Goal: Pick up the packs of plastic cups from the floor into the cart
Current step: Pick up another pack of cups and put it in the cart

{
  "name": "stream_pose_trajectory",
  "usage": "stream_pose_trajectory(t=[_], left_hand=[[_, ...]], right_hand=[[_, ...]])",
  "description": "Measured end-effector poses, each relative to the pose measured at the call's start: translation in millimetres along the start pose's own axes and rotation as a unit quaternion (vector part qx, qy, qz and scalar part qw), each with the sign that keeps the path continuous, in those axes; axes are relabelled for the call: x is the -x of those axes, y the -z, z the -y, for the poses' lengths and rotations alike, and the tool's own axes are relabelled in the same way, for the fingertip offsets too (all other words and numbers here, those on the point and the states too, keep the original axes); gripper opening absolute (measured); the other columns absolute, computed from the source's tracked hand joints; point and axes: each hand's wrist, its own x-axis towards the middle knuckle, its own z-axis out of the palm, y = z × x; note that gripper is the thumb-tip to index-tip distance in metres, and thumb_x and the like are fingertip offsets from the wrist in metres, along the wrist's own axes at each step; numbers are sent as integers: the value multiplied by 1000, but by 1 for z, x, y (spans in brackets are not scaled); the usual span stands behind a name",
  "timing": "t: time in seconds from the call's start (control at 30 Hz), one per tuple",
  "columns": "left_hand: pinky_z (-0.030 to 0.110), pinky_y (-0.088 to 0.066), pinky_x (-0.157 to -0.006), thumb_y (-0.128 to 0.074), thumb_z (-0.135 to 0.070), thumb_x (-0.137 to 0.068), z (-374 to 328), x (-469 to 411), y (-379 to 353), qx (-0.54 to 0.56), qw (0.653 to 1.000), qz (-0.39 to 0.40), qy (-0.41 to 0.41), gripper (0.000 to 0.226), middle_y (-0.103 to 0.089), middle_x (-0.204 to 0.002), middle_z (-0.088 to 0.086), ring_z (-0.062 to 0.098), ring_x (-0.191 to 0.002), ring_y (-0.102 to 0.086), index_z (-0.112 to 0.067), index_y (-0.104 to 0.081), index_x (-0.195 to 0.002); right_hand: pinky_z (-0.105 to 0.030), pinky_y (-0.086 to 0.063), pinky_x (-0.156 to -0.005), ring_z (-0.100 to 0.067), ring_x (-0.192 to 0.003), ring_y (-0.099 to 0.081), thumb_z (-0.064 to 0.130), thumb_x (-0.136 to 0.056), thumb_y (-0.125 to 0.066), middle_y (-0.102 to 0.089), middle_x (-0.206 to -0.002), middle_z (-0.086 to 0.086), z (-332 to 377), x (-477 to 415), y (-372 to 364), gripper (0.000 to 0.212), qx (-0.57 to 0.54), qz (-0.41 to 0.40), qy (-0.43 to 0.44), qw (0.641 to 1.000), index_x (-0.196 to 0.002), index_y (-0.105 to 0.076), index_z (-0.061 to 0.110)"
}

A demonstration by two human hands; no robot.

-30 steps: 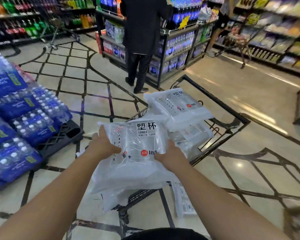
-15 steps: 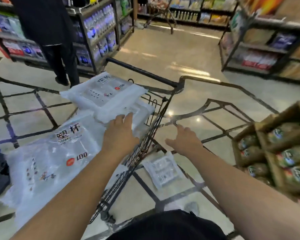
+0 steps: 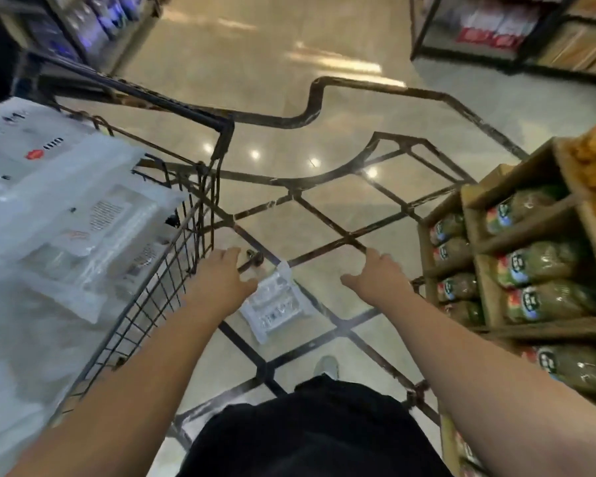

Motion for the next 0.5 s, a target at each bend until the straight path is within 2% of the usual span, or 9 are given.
stream_pose_trajectory(t=[0.13,0.27,0.4,0.5], left_hand=[[43,-40,-105,-62,-46,-91,-4,-40,-29,2,999,21,44,69,-44,-144,13,33,-128,-44,-16,-38,-148],[43,-46,-97,-61,-44,-90,17,-110,-99,-13,993,108,48,59,-52,-135,10,31,-117,-53,-19,-45,-142],[40,-42,-100,-59,-38,-93,60,-218,-226,-33,986,164,14,53,-55,-135,13,32,-122,-52,-10,-52,-137],[39,-39,-101,-60,-31,-94,104,-313,-351,-55,983,172,-32,46,-55,-133,16,33,-122,-51,-6,-54,-133]], right_hand=[[-47,-42,-102,-38,-129,-39,63,-87,-55,-35,-144,-19,-11,-50,-36,90,5,87,13,996,-152,-18,12],[-45,-45,-91,-36,-118,-48,53,-87,-60,-45,-134,-15,-18,-104,-114,73,-24,126,26,991,-142,-33,14],[-42,-49,-92,-34,-119,-50,59,-89,-52,-43,-137,-19,-25,-202,-256,82,-5,150,32,988,-147,-22,8],[-40,-47,-89,-33,-119,-50,57,-91,-55,-40,-138,-17,-19,-289,-387,87,-48,140,7,989,-150,-13,10]])
